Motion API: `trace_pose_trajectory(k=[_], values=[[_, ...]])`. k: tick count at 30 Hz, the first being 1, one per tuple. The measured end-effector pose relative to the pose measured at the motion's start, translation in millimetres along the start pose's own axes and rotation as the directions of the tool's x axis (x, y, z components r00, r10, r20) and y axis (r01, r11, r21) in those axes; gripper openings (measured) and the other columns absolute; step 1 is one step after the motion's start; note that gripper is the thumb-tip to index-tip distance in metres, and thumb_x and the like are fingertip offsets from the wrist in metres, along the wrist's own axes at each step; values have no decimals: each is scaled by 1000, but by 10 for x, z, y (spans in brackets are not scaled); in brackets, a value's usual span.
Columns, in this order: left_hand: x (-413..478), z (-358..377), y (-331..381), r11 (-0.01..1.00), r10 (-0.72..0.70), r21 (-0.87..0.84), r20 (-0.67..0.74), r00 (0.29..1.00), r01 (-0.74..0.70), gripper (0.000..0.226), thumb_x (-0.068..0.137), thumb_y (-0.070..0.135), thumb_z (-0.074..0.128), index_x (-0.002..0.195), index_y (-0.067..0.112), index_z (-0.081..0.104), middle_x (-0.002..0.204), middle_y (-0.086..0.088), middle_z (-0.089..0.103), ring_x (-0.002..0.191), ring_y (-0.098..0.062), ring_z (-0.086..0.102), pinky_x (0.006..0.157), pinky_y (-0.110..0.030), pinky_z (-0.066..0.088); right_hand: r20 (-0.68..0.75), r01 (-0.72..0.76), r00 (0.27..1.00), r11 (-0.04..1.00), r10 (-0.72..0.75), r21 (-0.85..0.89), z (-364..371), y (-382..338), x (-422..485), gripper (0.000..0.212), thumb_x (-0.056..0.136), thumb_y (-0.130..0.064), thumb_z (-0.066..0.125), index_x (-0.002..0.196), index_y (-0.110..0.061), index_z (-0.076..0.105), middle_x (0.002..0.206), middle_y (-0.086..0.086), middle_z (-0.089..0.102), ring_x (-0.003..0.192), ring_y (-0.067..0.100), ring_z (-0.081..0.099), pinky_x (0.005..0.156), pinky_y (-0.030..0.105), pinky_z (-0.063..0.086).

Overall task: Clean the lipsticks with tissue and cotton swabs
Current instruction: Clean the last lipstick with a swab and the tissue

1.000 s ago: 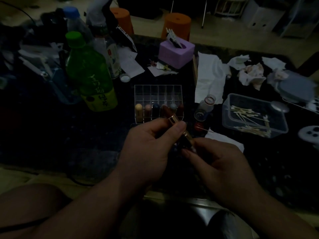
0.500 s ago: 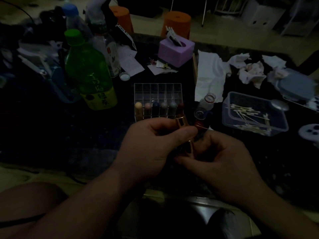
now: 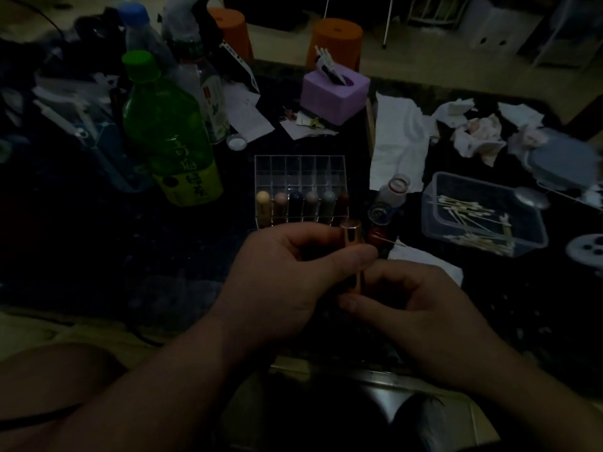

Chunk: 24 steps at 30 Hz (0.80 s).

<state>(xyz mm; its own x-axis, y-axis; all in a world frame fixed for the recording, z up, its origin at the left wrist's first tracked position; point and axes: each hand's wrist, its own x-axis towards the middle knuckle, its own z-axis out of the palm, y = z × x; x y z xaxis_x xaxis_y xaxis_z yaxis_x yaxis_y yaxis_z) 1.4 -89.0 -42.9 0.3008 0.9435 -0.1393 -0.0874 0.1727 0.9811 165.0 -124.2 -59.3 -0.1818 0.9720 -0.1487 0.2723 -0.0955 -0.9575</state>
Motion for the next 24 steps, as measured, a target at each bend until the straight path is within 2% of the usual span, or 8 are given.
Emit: trace_pose_trajectory(k=[2,5,10,14,16,18,21,24], values=[[-1,-6,-37,1000,6,21,-32,999,-5,14,68,23,76,80,18,78,78,3,78,73,-6,74,61,-13,52,-96,2,995,1000,-3,-11,43,28,13,18,70,-34,78,71,-18,68,72,8,70,71,30,69,68,52,58],[11,-18,-86,1000,-7,27,-52,999,8,17,68,27,76,81,17,78,79,0,78,75,-10,75,63,-16,54,-184,-16,983,1000,20,18,136,85,23,27,69,-23,85,63,-18,59,64,6,66,61,24,66,60,36,58],[9,-61,-133,996,-54,76,93,994,47,13,86,16,68,88,24,77,89,4,78,86,-7,74,70,-12,53,-291,-58,956,998,45,-36,236,115,39,31,69,-25,83,65,-13,55,63,6,63,56,20,62,51,18,50],[19,-139,-190,993,-88,78,26,996,86,17,80,31,62,87,25,77,89,0,78,85,-14,75,72,-20,59,-188,-76,981,988,50,-136,234,53,60,33,69,-35,85,69,-18,56,68,-2,66,55,7,60,52,15,47],[47,-214,-220,987,-138,81,-27,990,140,20,78,35,62,87,23,76,89,0,78,85,-16,75,72,-27,61,-55,-105,994,949,93,-298,95,18,93,35,65,-54,80,75,-26,61,75,-11,68,64,2,63,56,16,50],[86,-297,-266,975,-214,35,-95,972,218,18,83,33,64,89,20,74,86,-4,77,82,-21,75,71,-35,61,-93,-139,990,886,109,-442,-119,55,165,38,63,-63,74,78,-30,65,76,-14,68,68,0,62,57,15,48],[119,-366,-326,954,-282,58,-154,947,293,15,97,24,57,95,13,68,74,-6,68,62,-19,66,62,-35,56,-273,-225,960,773,70,-593,-348,178,300,28,73,-54,76,83,-30,63,76,-12,64,70,-1,58,57,15,38],[114,-378,-388,935,-286,174,-141,948,308,17,100,32,53,96,19,62,64,0,59,49,-10,51,47,-25,43,-235,-239,966,700,103,-673,-289,301,408,28,79,-44,76,90,-29,55,82,-20,55,75,-1,52,60,15,36]])
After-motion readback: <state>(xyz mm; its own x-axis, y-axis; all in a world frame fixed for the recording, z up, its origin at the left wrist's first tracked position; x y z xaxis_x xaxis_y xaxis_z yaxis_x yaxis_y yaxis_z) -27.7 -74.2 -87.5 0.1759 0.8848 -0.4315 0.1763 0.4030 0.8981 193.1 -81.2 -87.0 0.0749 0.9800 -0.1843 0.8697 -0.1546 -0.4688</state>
